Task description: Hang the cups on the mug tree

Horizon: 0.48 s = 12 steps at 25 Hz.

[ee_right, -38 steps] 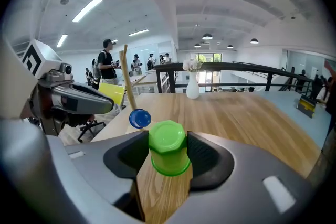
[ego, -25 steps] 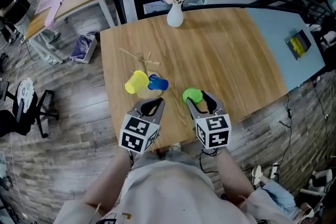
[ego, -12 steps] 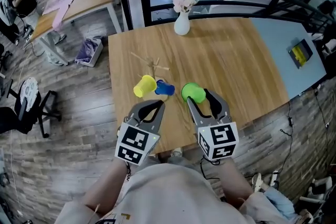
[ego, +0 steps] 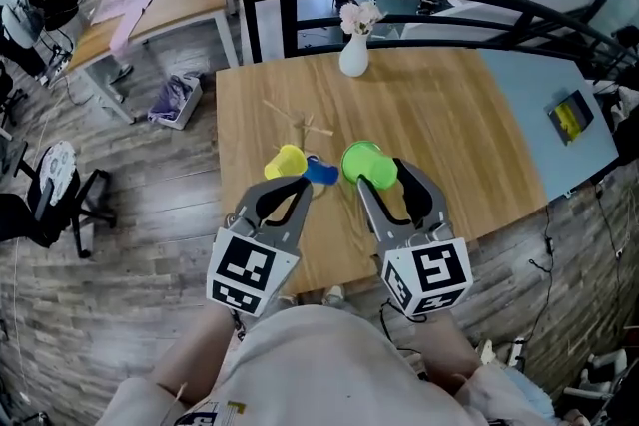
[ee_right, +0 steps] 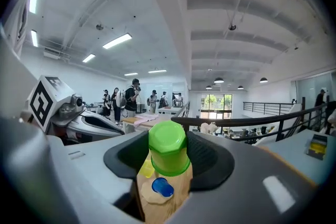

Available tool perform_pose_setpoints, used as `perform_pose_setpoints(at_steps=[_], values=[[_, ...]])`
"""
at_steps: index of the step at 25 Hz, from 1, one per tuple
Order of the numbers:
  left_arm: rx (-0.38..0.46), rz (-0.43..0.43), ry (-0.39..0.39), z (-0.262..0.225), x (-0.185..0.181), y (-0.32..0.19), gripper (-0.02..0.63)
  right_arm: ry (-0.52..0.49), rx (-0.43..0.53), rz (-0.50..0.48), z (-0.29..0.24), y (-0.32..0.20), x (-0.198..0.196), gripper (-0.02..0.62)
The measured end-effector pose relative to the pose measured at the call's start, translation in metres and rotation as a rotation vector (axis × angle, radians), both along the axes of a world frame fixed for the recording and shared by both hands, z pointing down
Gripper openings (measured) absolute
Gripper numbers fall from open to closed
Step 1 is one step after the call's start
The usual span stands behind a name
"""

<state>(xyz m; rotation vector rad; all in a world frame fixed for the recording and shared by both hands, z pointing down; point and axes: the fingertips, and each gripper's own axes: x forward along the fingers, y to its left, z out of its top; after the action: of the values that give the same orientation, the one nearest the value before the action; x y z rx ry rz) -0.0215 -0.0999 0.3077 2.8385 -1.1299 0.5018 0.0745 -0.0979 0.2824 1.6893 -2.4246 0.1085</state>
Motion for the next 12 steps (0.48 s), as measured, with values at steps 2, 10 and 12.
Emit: perform_pose_setpoints(at_steps=[2,10,12], values=[[0.016,-0.005,0.01,-0.009,-0.002,0.004,0.003,0.013,0.02,-0.006,-0.007,0.001,-0.003,0.23],[0.026,-0.026,0.02,-0.015,-0.009,0.006,0.003,0.006,0.016,-0.033,-0.004,-0.017,-0.014,0.23],[0.013,-0.035,0.029,-0.013,-0.012,0.004,0.003,-0.003,0.012,-0.04,-0.001,-0.024,-0.016,0.23]])
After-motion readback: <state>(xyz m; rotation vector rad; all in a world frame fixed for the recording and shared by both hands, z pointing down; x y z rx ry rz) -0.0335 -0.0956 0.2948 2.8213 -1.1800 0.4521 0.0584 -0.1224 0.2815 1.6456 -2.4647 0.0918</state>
